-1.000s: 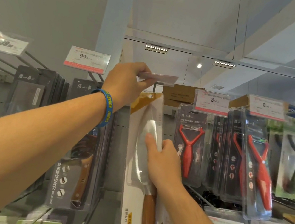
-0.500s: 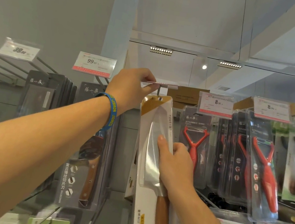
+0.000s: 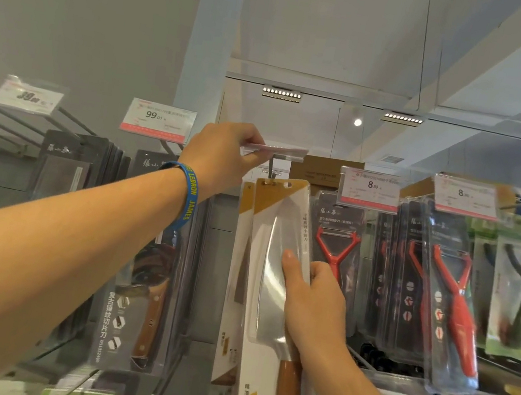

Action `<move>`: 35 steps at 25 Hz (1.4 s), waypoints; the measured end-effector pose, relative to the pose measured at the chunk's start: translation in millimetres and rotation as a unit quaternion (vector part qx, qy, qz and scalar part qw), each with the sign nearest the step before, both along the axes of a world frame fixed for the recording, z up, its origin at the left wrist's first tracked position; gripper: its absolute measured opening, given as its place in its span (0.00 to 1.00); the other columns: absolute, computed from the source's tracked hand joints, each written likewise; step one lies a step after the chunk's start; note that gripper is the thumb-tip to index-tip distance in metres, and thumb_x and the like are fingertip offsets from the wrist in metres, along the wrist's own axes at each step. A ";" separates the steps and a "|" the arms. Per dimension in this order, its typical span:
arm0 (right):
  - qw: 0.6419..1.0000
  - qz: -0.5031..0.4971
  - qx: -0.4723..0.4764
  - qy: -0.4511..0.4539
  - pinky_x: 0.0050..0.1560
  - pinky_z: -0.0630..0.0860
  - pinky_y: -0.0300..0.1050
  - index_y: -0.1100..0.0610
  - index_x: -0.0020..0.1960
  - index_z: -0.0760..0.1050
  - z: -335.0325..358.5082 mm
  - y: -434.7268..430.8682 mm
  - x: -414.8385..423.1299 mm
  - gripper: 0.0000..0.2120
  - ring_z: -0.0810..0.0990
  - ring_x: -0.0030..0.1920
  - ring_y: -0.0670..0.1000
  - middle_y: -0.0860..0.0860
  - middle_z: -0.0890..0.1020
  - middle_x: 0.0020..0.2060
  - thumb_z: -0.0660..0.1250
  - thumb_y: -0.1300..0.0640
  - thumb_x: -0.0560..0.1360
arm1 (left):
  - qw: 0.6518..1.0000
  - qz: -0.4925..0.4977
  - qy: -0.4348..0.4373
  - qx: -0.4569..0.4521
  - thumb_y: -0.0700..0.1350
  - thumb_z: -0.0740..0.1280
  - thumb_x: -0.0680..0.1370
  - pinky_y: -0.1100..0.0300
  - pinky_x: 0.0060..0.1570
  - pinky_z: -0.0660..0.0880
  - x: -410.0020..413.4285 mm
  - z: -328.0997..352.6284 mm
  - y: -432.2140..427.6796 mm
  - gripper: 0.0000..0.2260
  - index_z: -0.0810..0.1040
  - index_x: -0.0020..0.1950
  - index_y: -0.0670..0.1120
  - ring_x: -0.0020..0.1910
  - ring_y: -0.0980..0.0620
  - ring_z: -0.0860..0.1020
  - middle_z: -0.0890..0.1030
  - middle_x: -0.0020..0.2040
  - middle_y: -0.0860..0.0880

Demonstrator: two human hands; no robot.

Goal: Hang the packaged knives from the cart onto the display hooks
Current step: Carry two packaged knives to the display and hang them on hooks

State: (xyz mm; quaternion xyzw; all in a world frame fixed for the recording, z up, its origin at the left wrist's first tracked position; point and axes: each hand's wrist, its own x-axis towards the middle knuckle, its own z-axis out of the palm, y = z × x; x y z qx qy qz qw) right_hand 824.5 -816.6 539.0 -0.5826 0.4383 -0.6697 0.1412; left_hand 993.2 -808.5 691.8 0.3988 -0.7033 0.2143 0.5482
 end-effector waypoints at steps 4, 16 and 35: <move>1.000 0.019 0.018 0.000 0.46 0.81 0.50 0.53 0.50 0.75 3.1 -2.1 1.6 0.19 0.82 0.44 0.51 0.50 0.82 0.44 0.63 0.36 0.80 | 1.000 0.002 0.010 0.004 0.55 0.66 0.80 0.56 0.45 0.77 -1.3 0.9 1.9 0.12 0.80 0.57 0.50 0.44 0.48 0.81 0.82 0.55 0.50; 0.992 0.073 0.099 -0.011 0.55 0.81 0.56 0.56 0.63 0.74 27.3 -31.7 19.8 0.24 0.82 0.51 0.55 0.52 0.82 0.52 0.63 0.37 0.79 | 1.000 0.019 0.017 0.002 0.57 0.66 0.79 0.59 0.39 0.76 -2.5 0.3 0.4 0.11 0.81 0.54 0.51 0.41 0.51 0.81 0.82 0.53 0.52; 0.958 -0.062 0.239 0.144 0.66 0.71 0.53 0.63 0.78 0.63 34.0 -81.4 26.5 0.26 0.74 0.68 0.63 0.63 0.70 0.73 0.46 0.48 0.88 | 0.999 -0.006 0.015 0.028 0.55 0.65 0.78 0.57 0.49 0.80 35.9 -81.6 3.8 0.12 0.82 0.59 0.60 0.41 0.55 0.84 0.86 0.45 0.55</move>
